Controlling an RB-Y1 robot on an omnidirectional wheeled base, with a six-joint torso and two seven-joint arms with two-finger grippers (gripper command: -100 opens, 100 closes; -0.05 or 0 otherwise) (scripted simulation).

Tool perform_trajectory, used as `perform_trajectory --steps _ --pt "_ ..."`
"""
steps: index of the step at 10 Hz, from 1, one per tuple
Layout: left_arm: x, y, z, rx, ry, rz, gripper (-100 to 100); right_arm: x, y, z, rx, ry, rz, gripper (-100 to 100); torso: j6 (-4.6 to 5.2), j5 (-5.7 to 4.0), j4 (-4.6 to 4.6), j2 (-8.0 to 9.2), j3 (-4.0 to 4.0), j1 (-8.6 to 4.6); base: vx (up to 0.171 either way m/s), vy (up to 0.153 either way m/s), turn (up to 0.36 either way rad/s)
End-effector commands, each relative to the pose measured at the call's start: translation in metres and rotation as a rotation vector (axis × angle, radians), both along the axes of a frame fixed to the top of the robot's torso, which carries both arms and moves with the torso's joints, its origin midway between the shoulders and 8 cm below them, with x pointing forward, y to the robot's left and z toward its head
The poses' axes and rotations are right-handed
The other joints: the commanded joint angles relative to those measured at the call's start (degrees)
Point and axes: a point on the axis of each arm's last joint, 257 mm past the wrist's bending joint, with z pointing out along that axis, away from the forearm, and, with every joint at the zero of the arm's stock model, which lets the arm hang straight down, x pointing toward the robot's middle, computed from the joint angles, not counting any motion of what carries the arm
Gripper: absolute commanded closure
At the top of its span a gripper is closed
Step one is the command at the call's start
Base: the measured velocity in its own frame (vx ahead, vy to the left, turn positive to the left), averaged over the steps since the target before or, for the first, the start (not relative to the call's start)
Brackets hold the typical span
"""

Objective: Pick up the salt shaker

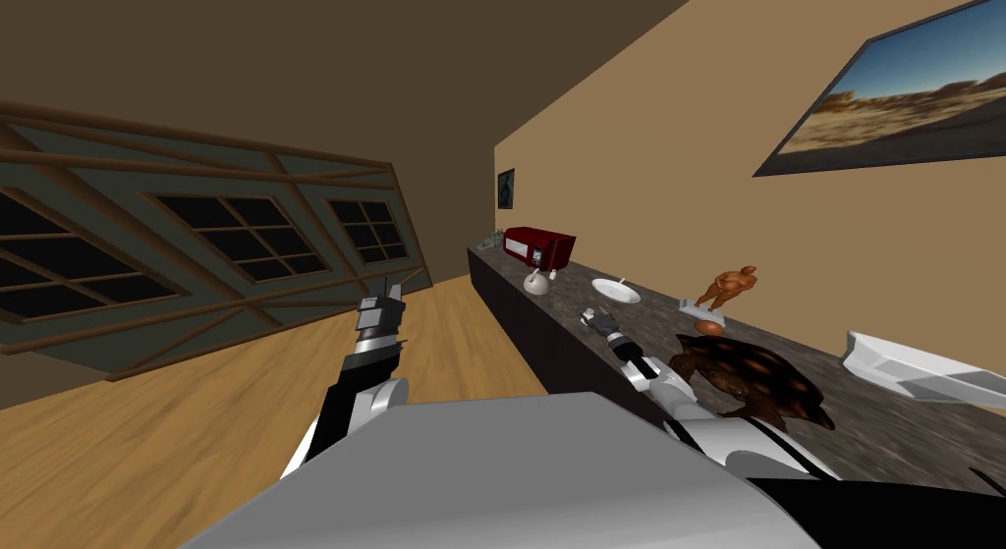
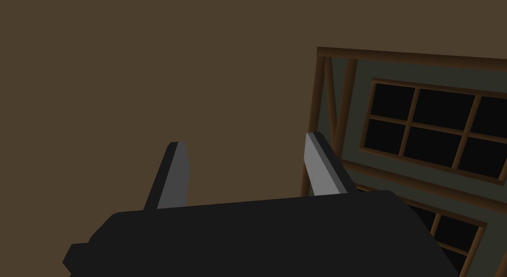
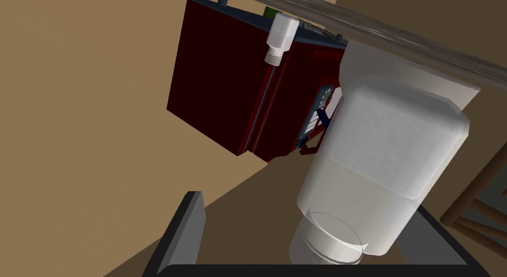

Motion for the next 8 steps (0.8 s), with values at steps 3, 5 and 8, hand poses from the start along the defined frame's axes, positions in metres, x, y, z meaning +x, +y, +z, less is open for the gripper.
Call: perform_trajectory --steps 3,5,8 --pt "0.0000 0.0000 0.0000 0.000 0.000 0.000 0 -0.0039 -0.0095 -0.0044 -0.001 0.011 -0.019 100 -0.02 -0.08 0.00 0.02 0.01 -0.29 0.004 0.013 0.003" --pt "0.0000 0.0000 0.0000 0.000 0.000 0.000 0 -0.0043 -0.0101 -0.0048 0.002 0.012 -0.021 100 -0.10 -0.05 0.01 0.02 0.01 -0.26 0.000 0.000 -0.005" --pt "0.0000 0.0000 0.0000 0.000 0.000 0.000 0 -0.0043 -0.0100 -0.0048 0.003 0.012 -0.021 0 -0.09 -0.03 0.01 0.01 0.01 -0.22 0.000 0.000 0.000"
